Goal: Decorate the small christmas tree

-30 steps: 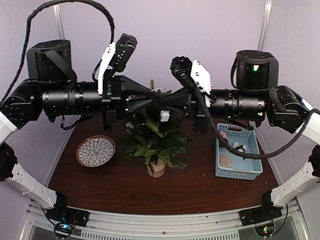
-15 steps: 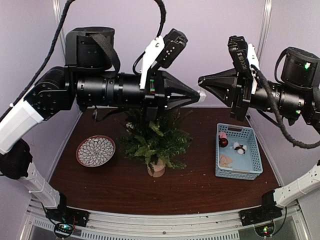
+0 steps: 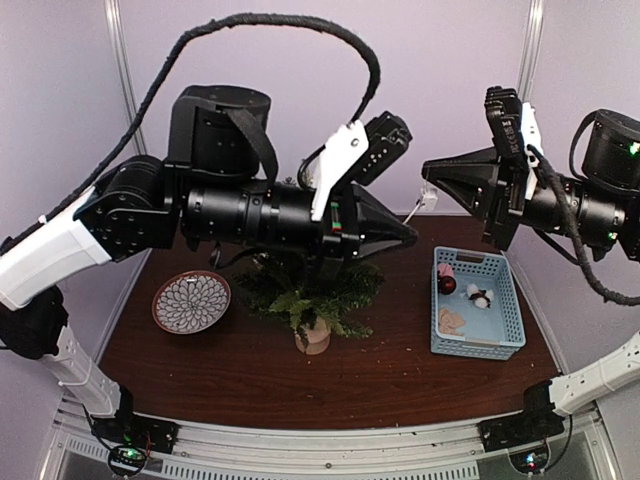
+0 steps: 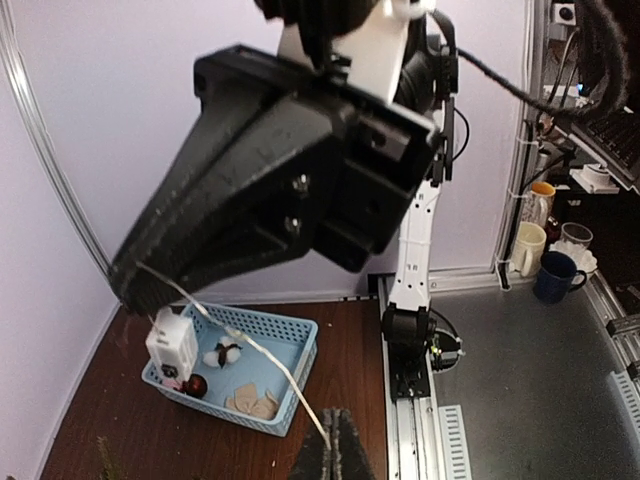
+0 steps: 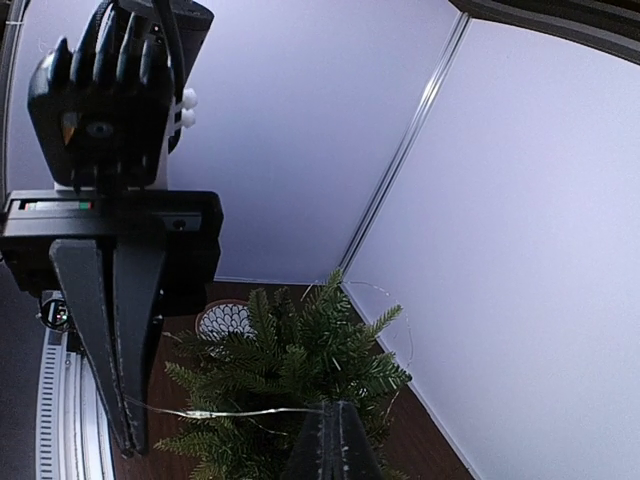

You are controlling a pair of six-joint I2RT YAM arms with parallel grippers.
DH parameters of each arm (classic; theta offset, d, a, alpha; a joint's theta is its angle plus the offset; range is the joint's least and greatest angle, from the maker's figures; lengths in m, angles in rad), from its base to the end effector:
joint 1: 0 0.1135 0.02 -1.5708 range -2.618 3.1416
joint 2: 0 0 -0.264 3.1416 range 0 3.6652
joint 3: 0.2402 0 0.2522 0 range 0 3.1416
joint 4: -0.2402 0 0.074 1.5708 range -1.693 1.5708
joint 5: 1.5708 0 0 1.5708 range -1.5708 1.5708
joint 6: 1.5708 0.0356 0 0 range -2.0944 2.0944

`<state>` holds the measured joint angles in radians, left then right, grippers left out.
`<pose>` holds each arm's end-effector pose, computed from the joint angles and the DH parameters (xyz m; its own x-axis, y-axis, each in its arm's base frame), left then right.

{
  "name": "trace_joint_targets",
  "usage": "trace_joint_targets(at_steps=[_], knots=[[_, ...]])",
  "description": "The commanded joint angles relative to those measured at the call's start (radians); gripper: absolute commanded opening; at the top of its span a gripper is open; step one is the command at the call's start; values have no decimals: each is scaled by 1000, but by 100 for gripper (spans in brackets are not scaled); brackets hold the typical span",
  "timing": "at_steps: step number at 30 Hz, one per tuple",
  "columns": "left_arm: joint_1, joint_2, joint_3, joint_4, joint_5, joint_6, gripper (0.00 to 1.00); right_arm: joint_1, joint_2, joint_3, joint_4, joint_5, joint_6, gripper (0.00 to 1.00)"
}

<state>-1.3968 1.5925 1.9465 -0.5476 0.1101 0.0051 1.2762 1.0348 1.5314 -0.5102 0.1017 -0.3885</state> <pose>0.0554 -0.3376 0.4976 -0.0282 0.1898 -0.9814 0.9978 0.0649 -0.0161 0.0561 0.1725 0.5084 0.3458 -0.1583 -0.9249 -0.8552 0.3523 -0.3800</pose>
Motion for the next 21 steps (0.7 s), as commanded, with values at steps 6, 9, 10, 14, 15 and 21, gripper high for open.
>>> trace_joint_targets(at_steps=[6,9,10,14,15,21], knots=[[-23,58,56,82,-46,-15,0,-6,-36,-22,-17,47,4,0],[-34,128,145,81,-35,27,0,-5,-59,-35,-3,68,1,0],[-36,146,169,82,-33,31,0,-6,-70,-39,-2,79,2,0],[-44,196,217,93,-35,50,0,-5,-106,-56,-7,116,3,0],[-44,200,218,95,-36,50,0,-5,-114,-59,-7,120,3,0],[-60,200,192,118,-59,32,0,-6,-138,-71,-25,105,15,0]])
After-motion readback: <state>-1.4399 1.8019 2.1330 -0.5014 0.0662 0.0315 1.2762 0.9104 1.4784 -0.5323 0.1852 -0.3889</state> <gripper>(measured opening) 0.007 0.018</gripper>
